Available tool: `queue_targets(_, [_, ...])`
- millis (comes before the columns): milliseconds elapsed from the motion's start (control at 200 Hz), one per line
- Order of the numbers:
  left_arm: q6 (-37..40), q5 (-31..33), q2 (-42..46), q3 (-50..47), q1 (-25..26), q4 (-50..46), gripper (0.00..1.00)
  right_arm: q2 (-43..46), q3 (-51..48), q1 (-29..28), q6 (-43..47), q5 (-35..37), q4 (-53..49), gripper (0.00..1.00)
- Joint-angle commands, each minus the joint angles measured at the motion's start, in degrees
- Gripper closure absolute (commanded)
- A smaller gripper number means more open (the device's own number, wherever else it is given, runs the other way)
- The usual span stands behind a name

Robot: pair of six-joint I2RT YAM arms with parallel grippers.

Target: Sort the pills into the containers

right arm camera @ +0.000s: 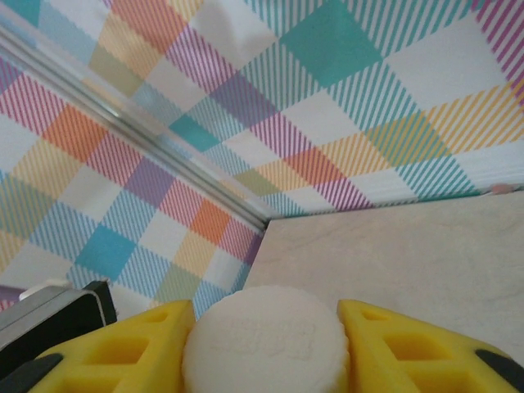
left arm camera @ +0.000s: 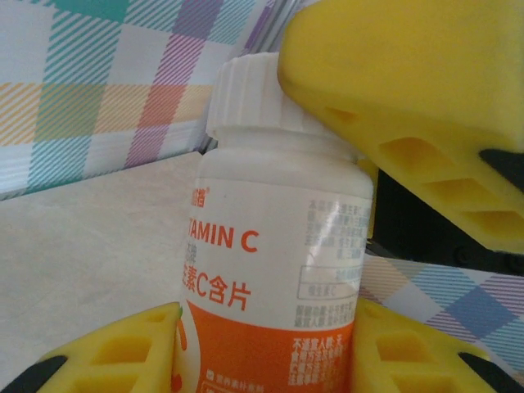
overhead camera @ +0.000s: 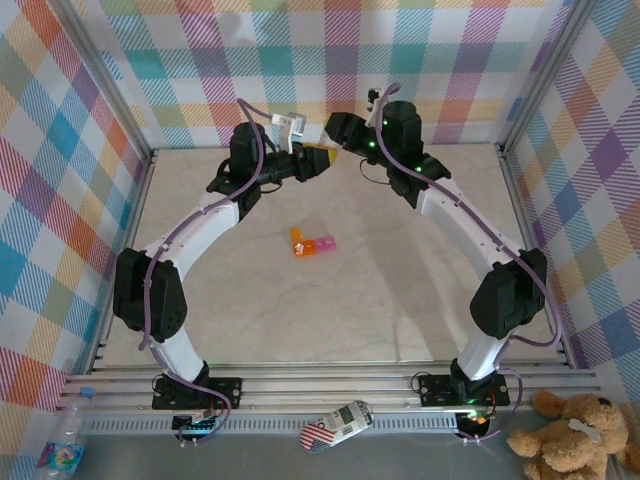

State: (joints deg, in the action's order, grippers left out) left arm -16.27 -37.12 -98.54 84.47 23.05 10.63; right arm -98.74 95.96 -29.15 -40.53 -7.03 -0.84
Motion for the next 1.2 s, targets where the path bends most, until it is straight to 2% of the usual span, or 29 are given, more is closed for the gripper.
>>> queue_targets(0, [-0.1, 4.5, 1.5, 0.7, -0.2, 6.9, 1.0, 1.0, -0.1, -3.5, -2.0, -0.7, -2.6, 0.54])
queue_targets(90, [0.0, 4.5, 1.2, 0.8, -0.2, 6.7, 1.0, 1.4, 2.3, -2.5, -1.1, -1.4, -4.0, 0.47])
queue_targets(240, [0.4, 3.9, 0.7, 1.2, -0.5, 6.2, 1.0, 3.8, 3.2, 1.6, -0.8, -6.4, -4.3, 0.17])
queue_targets(345, [0.8, 2.1, 0.6, 1.9, -0.8, 5.9, 1.0, 6.7, 1.7, 4.6, 0.7, -10.7, -4.9, 0.11])
queue_targets(580, [1.7, -5.1, -0.4, 4.9, -1.2, 3.8, 1.0, 8.7, -1.3, 12.9, 2.6, -22.9, -3.3, 0.09])
queue_targets(845, [-0.4, -14.1, -1.6, 6.9, -1.3, 3.2, 1.0, 1.1, 9.6, 14.5, 4.4, -37.0, -5.3, 0.13])
queue_targets(1195, [-1.6, -16.9, -1.9, 6.8, -1.3, 3.6, 1.0, -3.7, 15.5, 11.6, 5.3, -39.6, -8.0, 0.2])
